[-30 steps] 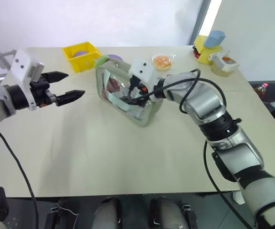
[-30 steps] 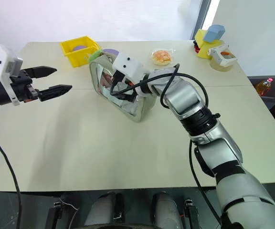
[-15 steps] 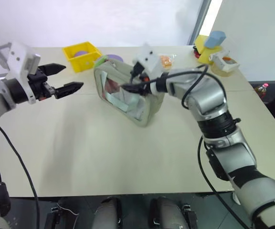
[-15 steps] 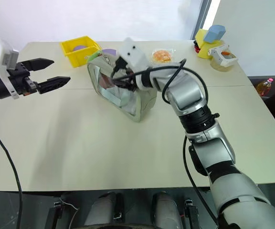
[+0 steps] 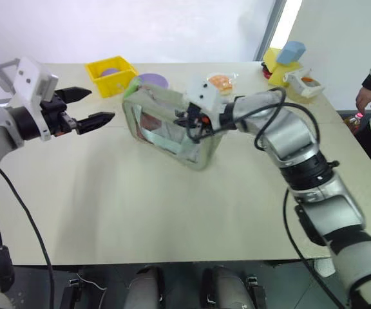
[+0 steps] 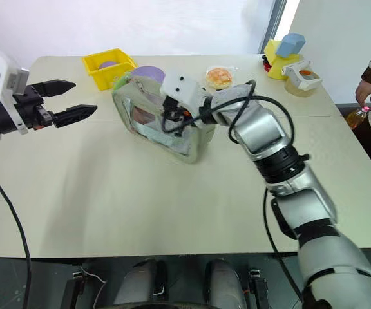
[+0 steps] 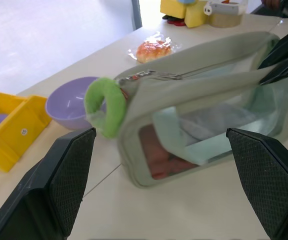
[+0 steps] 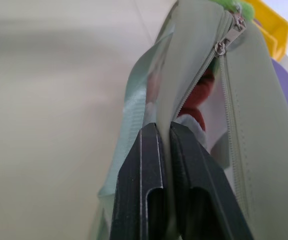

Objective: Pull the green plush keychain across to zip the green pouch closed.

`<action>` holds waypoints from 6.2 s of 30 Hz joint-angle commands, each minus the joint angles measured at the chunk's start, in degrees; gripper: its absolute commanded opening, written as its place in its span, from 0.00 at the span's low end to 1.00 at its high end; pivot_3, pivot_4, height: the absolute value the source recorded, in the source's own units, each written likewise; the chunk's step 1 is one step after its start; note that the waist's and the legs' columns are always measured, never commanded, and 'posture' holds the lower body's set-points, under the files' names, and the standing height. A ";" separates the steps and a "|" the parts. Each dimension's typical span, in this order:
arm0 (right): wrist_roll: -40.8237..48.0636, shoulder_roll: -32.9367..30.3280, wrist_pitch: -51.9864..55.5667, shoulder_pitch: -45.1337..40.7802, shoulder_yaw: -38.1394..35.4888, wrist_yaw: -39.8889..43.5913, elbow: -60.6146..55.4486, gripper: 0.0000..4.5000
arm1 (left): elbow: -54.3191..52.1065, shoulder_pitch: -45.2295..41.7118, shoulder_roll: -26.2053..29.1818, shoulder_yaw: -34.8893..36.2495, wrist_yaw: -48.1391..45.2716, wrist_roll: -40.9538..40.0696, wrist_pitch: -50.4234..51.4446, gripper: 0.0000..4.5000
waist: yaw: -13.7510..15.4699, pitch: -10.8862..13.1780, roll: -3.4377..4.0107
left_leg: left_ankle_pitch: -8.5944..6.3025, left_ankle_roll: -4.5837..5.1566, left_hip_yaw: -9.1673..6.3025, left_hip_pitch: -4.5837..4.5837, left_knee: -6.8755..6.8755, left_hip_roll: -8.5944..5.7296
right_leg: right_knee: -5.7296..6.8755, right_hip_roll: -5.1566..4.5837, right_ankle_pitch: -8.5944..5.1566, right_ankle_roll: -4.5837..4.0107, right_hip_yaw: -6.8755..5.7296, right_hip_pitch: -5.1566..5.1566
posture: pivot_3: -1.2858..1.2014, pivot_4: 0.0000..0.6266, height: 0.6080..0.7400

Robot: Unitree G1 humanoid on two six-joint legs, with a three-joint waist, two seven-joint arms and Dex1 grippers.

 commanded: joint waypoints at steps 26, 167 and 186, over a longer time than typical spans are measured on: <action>1.43 1.42 -25.44 4.03 -8.44 16.44 9.23 0.22 | 2.15 -3.80 0.31 -1.11 -0.99 1.18 -2.55 1.00 | -0.01 0.04 -0.01 | 0.05 -0.09 0.12 0.06 0.08 0.10 | 0.07 0.06 0.00 0.00 0.03 -0.03 | 0.52 0.24 0.99; 6.10 1.85 -11.06 -5.55 -15.53 13.30 12.58 0.80 | 5.61 -2.40 -0.37 -11.97 -15.43 13.25 -12.71 0.00 | 0.12 0.09 -0.02 | -0.08 0.12 -0.01 0.02 0.56 0.14 | 0.14 0.12 0.00 0.00 0.01 0.21 | 0.52 0.24 0.99; -1.35 13.27 -23.68 -12.76 -11.70 11.38 36.25 0.50 | 2.35 0.13 -0.47 -10.42 -13.69 12.68 -10.86 0.00 | 0.08 0.09 -0.02 | -0.09 0.14 -0.02 -0.03 0.54 0.14 | 0.15 0.11 0.00 0.00 0.01 0.19 | 0.52 0.24 0.99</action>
